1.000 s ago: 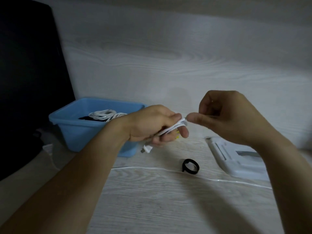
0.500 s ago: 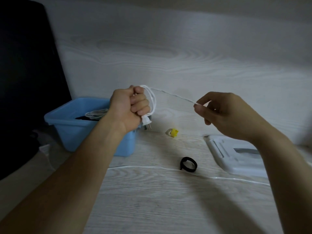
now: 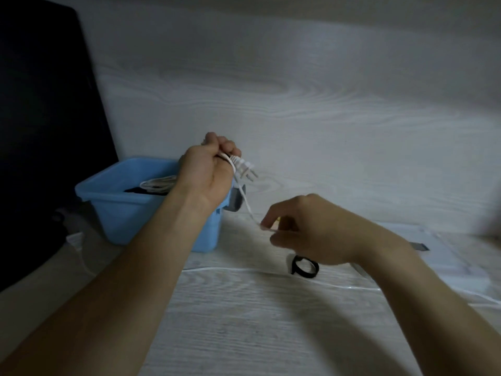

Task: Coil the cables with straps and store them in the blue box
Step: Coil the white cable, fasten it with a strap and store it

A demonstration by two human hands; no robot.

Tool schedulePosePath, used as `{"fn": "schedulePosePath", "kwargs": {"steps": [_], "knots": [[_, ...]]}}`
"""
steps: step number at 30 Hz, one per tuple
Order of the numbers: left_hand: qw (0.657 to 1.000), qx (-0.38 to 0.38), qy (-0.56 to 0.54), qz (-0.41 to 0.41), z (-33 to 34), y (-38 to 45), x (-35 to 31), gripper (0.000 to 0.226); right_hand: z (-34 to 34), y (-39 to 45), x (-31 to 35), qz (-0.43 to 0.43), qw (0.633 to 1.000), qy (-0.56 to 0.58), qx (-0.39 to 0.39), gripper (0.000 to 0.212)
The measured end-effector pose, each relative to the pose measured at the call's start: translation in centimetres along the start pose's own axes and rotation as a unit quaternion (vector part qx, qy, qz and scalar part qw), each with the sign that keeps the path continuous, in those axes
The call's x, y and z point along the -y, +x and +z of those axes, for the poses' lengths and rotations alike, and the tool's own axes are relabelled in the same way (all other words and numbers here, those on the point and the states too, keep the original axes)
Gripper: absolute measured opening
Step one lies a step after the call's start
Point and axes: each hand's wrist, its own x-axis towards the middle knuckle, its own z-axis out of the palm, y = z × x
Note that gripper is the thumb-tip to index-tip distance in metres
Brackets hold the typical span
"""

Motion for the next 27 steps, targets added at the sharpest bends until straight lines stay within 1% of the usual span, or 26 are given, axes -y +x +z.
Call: {"fn": "schedulePosePath", "kwargs": {"steps": [1,2,3,4,5,7,9,10,11,12,14,15,17,18,19,21,23,24,26,27], "knots": [[0.998,-0.001,0.066,0.021,-0.1,0.0,0.3,0.030,0.3,0.0,0.2,-0.001,1.000,-0.007,0.016,0.028],[0.987,-0.001,0.153,0.054,-0.3,0.0,0.5,0.028,0.4,0.0,0.3,0.000,1.000,-0.012,0.021,0.035],[0.964,0.008,0.249,0.090,-0.4,-0.2,0.7,0.024,0.2,0.0,0.3,-0.001,1.000,-0.016,0.017,0.039],[0.934,0.027,0.336,0.117,-0.6,-0.4,0.8,0.021,0.0,-0.2,0.3,-0.005,1.000,-0.022,0.008,0.043],[0.905,0.058,0.403,0.126,-0.7,-0.7,0.7,0.018,-0.3,-0.3,0.3,-0.014,0.999,-0.029,-0.003,0.045],[0.853,0.142,0.488,0.117,-0.8,-1.5,0.6,0.018,-1.1,-0.5,0.3,-0.031,0.998,-0.039,-0.040,0.045],[0.797,0.223,0.550,0.109,-0.7,-2.2,0.5,0.018,-1.8,-0.7,0.2,-0.045,0.994,-0.029,-0.100,0.039],[0.774,0.251,0.572,0.104,-0.6,-2.5,0.6,0.018,-2.1,-0.8,0.1,-0.050,0.991,-0.018,-0.126,0.035],[0.761,0.269,0.583,0.095,-0.5,-2.8,0.7,0.017,-2.4,-1.0,0.0,-0.055,0.988,-0.007,-0.146,0.032],[0.759,0.277,0.584,0.082,-0.4,-3.0,0.8,0.016,-2.7,-1.1,0.0,-0.059,0.985,0.001,-0.161,0.030],[0.765,0.283,0.577,0.051,-0.3,-3.2,0.9,0.016,-3.2,-1.3,-0.2,-0.058,0.980,0.012,-0.188,0.024],[0.760,0.292,0.579,0.034,-0.4,-3.3,0.9,0.016,-3.4,-1.3,-0.4,-0.057,0.977,0.013,-0.205,0.021],[0.737,0.316,0.597,-0.007,-0.3,-3.5,1.0,0.018,-3.7,-1.3,-0.6,-0.061,0.967,0.006,-0.249,0.019],[0.732,0.322,0.599,-0.033,-0.2,-3.6,1.1,0.020,-3.8,-1.3,-0.7,-0.064,0.961,0.003,-0.270,0.018],[0.738,0.321,0.590,-0.062,-0.1,-3.8,1.2,0.023,-3.9,-1.4,-0.9,-0.067,0.955,0.004,-0.288,0.016],[0.766,0.319,0.545,-0.120,0.0,-3.9,1.5,0.032,-4.1,-1.4,-1.3,-0.064,0.947,0.008,-0.314,0.013],[0.790,0.320,0.493,-0.176,0.1,-3.9,1.3,0.046,-4.1,-1.3,-1.8,-0.051,0.949,0.010,-0.311,0.010],[0.794,0.320,0.478,-0.197,0.1,-3.8,1.2,0.049,-4.0,-1.2,-2.0,-0.043,0.952,0.014,-0.303,0.007],[0.791,0.328,0.464,-0.226,0.1,-3.8,1.0,0.044,-3.8,-1.1,-2.3,-0.032,0.956,0.029,-0.291,0.004],[0.792,0.329,0.455,-0.240,0.1,-3.8,0.9,0.042,-3.7,-1.1,-2.4,-0.030,0.956,0.033,-0.289,0.007]]}}
